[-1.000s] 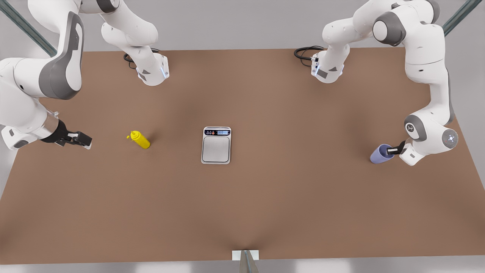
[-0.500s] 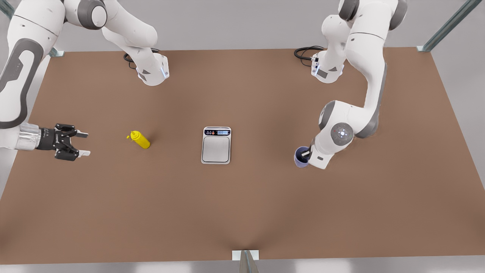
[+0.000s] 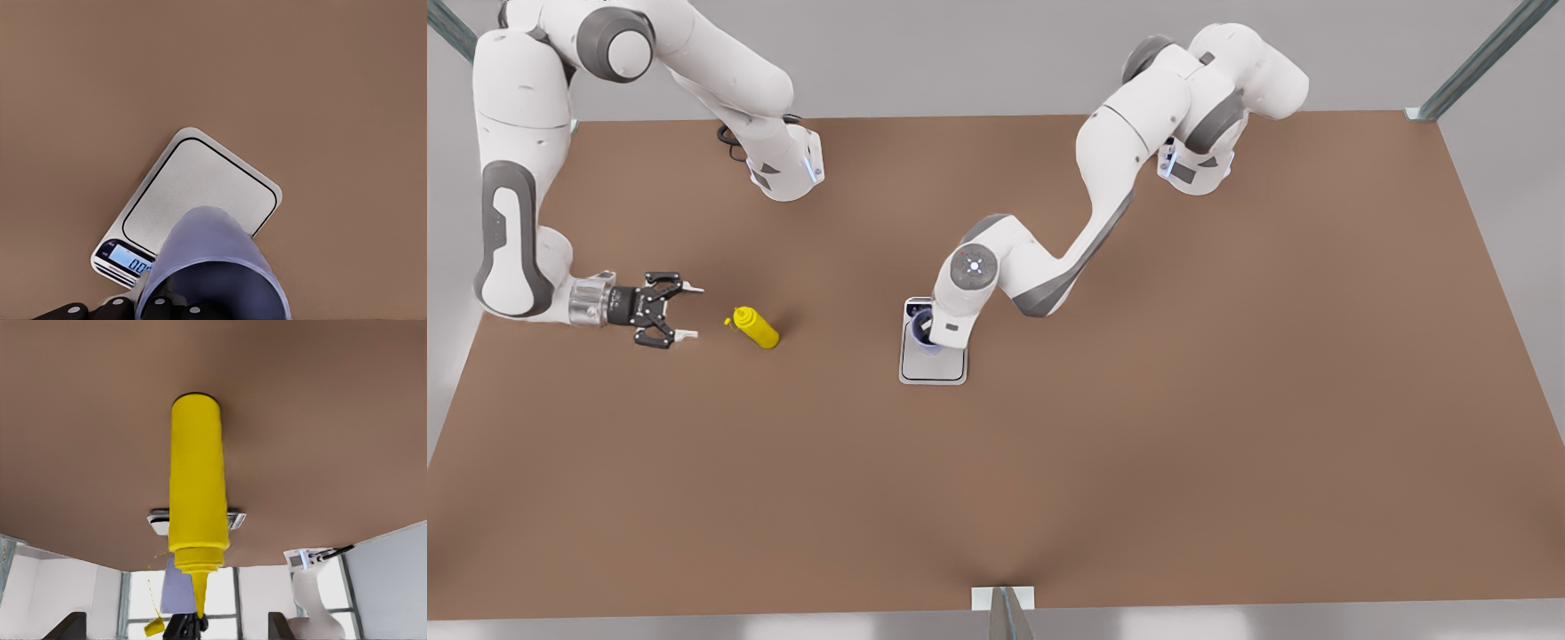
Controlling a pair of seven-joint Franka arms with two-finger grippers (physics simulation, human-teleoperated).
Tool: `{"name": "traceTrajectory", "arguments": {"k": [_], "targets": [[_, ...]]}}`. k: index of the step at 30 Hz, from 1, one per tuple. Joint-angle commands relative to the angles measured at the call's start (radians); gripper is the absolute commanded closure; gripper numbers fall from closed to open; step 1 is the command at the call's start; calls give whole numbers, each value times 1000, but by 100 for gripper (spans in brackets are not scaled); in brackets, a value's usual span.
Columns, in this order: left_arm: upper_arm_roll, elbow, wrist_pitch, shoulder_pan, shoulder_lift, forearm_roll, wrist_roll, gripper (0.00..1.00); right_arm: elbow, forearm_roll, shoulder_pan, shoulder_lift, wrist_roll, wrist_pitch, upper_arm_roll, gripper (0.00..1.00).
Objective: Move cup to the weight, pick up sauce bottle, pour sauce
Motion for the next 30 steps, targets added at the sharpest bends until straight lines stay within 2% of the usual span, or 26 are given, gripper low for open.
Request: {"name": "traceTrajectory", "arguments": {"k": [1, 6, 7, 8, 10, 15, 18, 19, 20, 27, 28, 29, 30], "targets": [[0, -2, 14, 0, 2, -13, 1, 79, -6, 0, -9, 9, -4, 0, 0, 0], [0, -9, 55, -5, 54, 41, -2, 77, -7, 57, -70, 104, -89, 22, 0, 0], [0, -9, 55, -5, 54, 43, 1, 69, -6, 61, -67, 117, -116, 23, 0, 0], [0, -9, 54, -3, 54, 46, 2, 55, -1, 63, -67, 135, -121, 51, 15, 0], [0, -9, 52, -2, 53, 49, 5, 43, 0, 101, -67, 180, -176, 72, 35, 0], [0, -9, 48, 5, 49, 47, 2, 42, -9, 147, -67, 201, -210, 112, 86, 0], [-2, -7, 35, 5, 33, 30, -7, 27, -18, 172, -67, 210, -236, 104, 121, 0], [-2, -7, 35, 5, 33, 30, -7, 9, -27, 187, -67, 210, -262, 103, 123, 0], [-3, -7, 35, 5, 33, 30, -10, 0, -33, 189, -67, 210, -268, 97, 124, 0], [-3, -4, -32, 8, -29, -28, -13, 0, -30, 201, -70, 218, -270, 83, 155, 0], [2, -5, -116, 15, -84, -28, -1, 0, -32, 201, -70, 219, -270, 83, 155, 0], [-2, -4, -251, 113, -171, -23, 48, 0, -33, 198, -70, 219, -271, 83, 155, 0], [2, -4, -417, 231, -248, -22, 313, 0, -42, 195, -70, 219, -271, 83, 155, 0]]}}
